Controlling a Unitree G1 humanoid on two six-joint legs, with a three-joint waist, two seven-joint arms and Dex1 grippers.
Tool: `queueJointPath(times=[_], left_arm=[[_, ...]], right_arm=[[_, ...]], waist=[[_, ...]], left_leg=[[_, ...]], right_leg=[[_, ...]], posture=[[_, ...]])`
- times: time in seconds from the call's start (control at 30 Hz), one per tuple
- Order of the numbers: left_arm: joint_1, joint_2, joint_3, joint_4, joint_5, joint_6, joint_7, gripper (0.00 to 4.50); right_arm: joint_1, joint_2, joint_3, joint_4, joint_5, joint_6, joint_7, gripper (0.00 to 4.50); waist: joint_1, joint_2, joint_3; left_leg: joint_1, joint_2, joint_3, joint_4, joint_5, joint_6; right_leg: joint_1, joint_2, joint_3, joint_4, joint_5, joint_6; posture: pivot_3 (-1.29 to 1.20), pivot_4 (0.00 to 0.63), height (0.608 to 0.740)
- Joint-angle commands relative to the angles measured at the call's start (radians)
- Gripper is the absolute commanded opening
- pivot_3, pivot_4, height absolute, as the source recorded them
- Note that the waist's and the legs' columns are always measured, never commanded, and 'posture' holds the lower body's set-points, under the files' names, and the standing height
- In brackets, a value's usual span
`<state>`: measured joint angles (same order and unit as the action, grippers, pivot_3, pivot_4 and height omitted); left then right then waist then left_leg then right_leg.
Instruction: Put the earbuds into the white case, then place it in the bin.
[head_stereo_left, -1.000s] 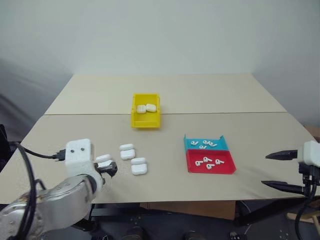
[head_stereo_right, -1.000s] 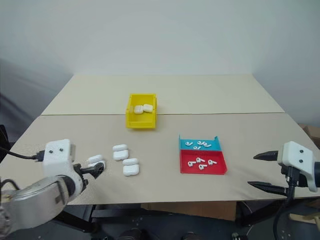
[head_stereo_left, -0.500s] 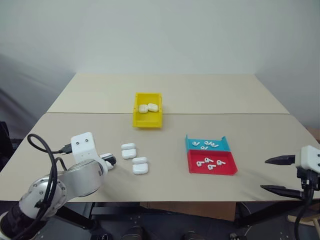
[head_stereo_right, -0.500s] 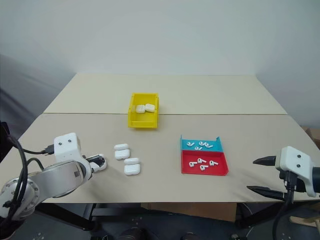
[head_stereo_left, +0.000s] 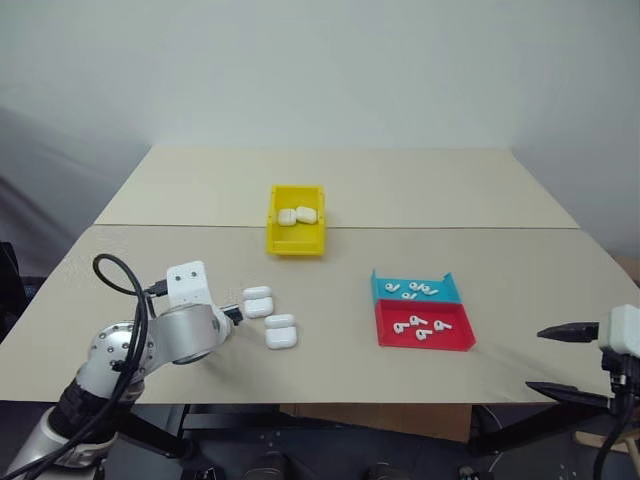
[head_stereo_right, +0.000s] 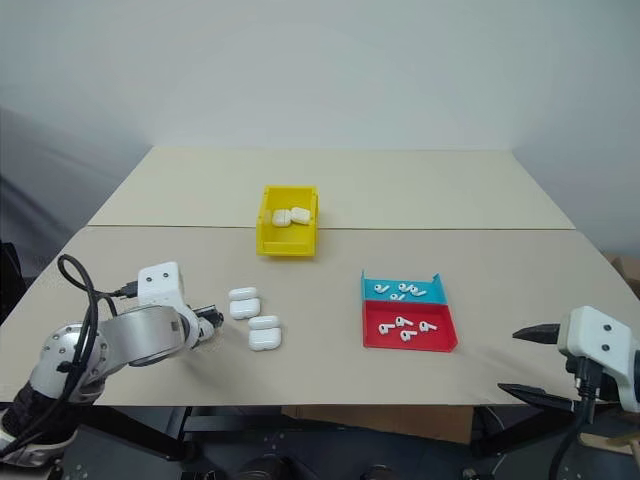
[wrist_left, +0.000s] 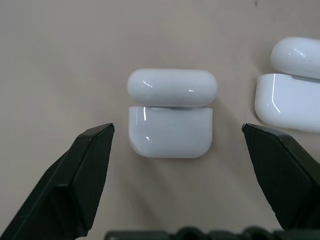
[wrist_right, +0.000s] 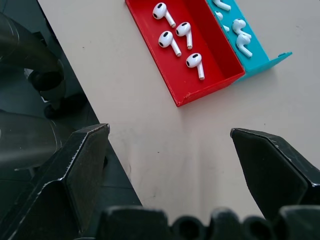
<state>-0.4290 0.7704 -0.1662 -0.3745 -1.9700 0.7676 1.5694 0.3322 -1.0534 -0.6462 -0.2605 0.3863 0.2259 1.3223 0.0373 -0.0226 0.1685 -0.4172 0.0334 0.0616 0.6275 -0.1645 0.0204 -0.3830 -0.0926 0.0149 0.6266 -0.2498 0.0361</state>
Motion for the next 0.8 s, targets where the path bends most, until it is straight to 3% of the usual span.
queueJointPath(times=[0.03, 0.8], left_arm=[[-0.016, 0.006, 0.038, 0.018, -0.002, 0.035, 0.012, 4.46], [-0.036, 0.020, 0.026, 0.136, -0.002, 0.127, -0.060, 4.46]], right_arm=[[0.009, 0.006, -0.053, -0.026, 0.011, 0.008, -0.007, 4.50], [0.025, 0.011, -0.047, -0.028, 0.001, -0.003, -0.031, 4.50]], waist=[[0.000, 0.000, 0.000], [0.000, 0.000, 0.000]], left_leg=[[0.000, 0.000, 0.000, 0.000, 0.000, 0.000], [-0.004, 0.000, 0.000, 0.000, 0.000, -0.001]], right_leg=[[0.000, 0.000, 0.000, 0.000, 0.000, 0.000], [-0.003, 0.000, 0.000, 0.000, 0.001, -0.001]], posture=[[0.00, 0.150, 0.740], [0.00, 0.150, 0.740]])
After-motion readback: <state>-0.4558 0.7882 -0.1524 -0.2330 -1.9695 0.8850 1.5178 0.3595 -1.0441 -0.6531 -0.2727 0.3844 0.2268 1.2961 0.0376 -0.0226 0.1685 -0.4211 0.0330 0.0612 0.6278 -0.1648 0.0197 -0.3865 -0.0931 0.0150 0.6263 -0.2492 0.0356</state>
